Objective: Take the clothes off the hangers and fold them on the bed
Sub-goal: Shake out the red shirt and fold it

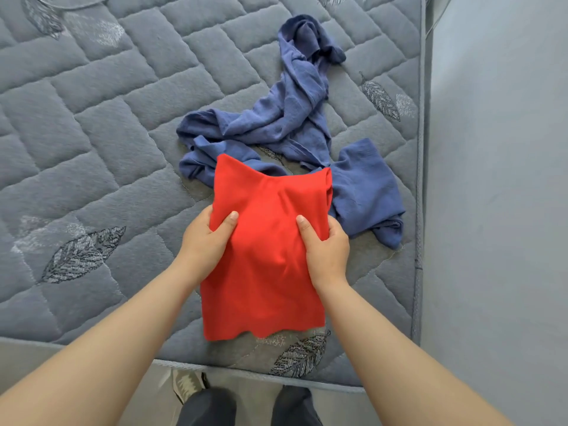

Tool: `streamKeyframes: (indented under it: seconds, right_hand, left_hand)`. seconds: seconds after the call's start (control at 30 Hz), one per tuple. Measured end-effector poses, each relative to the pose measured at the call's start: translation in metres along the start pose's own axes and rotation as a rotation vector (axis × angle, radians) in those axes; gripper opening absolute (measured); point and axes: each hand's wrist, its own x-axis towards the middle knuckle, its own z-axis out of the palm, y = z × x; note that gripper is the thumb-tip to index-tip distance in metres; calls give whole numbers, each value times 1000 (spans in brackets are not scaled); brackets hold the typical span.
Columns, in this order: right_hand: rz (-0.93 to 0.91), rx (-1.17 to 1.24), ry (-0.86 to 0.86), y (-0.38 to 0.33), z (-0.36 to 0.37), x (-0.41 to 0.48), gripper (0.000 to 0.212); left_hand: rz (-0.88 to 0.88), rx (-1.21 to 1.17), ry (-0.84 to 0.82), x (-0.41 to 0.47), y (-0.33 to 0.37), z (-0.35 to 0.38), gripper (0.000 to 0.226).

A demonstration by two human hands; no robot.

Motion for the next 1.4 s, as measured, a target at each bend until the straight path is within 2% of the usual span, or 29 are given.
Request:
streamKeyframes:
  seconds: [0.23, 0.5, 0.87, 1.0, 1.2, 1.4]
  right_hand:
    - [-141, 104, 2, -76, -23, -29, 20]
    - [-352, 239, -8, -222, -90, -55, 11]
    - [-860, 428, -12, -460, -225, -113, 10]
    - [-999, 485, -26, -522, -275, -142, 12]
    - [-1117, 580, -123, -586, -320, -176, 14]
    - [-1184, 629, -202, -638, -313, -212, 18]
  left_hand:
    - [104, -87, 96, -38, 71, -47, 4]
    - [314, -195, 195, -99, 211, -105, 5]
    - [744, -221, 412, -211, 448, -189, 4]
    - [865, -223, 461, -261, 511, -212, 13]
    - [961, -225, 549, -326, 568, -242, 10]
    - [1045, -224, 701, -368, 591, -286, 7]
